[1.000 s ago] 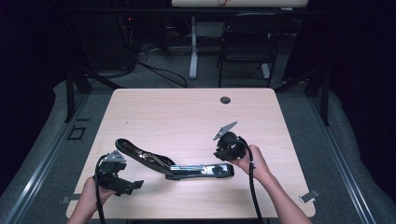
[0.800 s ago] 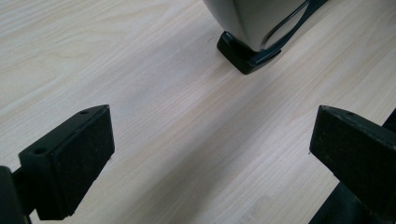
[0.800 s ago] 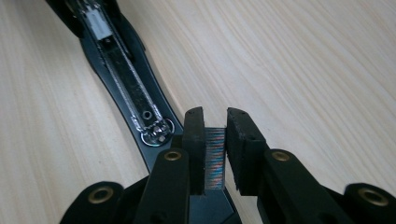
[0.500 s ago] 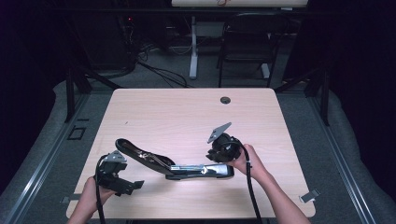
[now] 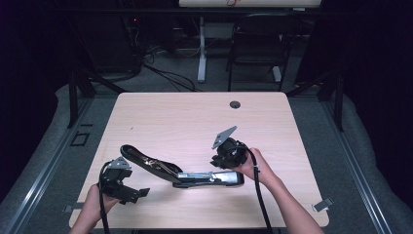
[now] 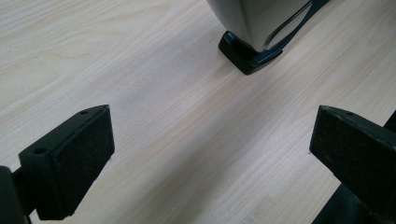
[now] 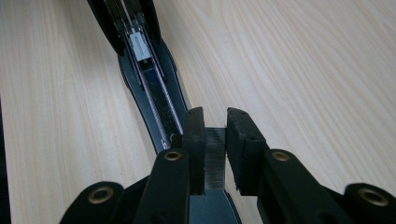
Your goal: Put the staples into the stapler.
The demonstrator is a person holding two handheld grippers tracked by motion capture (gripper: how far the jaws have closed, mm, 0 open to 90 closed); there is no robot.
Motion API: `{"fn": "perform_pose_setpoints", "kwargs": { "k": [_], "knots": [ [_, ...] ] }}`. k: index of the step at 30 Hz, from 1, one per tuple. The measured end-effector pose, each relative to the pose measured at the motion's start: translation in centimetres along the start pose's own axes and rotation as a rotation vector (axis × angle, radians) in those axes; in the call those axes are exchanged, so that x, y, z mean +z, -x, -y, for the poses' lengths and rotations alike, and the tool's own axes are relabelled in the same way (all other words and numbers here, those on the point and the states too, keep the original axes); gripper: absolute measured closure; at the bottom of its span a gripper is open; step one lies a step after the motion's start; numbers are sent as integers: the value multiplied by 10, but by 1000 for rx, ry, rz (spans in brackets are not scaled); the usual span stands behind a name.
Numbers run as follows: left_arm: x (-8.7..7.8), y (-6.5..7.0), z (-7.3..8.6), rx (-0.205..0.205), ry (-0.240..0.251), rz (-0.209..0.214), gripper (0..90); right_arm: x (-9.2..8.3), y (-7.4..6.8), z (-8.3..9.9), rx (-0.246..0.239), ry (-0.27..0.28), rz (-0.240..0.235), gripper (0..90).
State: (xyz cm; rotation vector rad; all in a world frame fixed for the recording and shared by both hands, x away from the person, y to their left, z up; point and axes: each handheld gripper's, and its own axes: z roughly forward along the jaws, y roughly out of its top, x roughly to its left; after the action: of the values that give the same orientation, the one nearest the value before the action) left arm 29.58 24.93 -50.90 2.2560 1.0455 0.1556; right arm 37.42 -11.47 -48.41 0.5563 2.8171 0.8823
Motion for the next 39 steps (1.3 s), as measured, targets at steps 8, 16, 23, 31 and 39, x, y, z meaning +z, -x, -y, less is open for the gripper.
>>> {"fn": "perform_pose_setpoints", "kwargs": {
  "k": [8, 16, 23, 31, 39],
  "knots": [
    [1, 1, 0, 4, -7, 1, 1, 2, -4, -9, -42, 25, -25, 784],
    [2, 1, 0, 7, -10, 9, 1, 5, -7, -16, -82, 34, -69, 784],
    [2, 2, 0, 15, -17, 13, 1, 15, -8, -19, -93, 41, -117, 783],
    [2, 2, 0, 20, -22, 10, 1, 25, -5, -20, -111, 47, -177, 782],
    [3, 3, 0, 22, -27, 10, 1, 34, -1, -18, -128, 46, -223, 781]
  ]
}}
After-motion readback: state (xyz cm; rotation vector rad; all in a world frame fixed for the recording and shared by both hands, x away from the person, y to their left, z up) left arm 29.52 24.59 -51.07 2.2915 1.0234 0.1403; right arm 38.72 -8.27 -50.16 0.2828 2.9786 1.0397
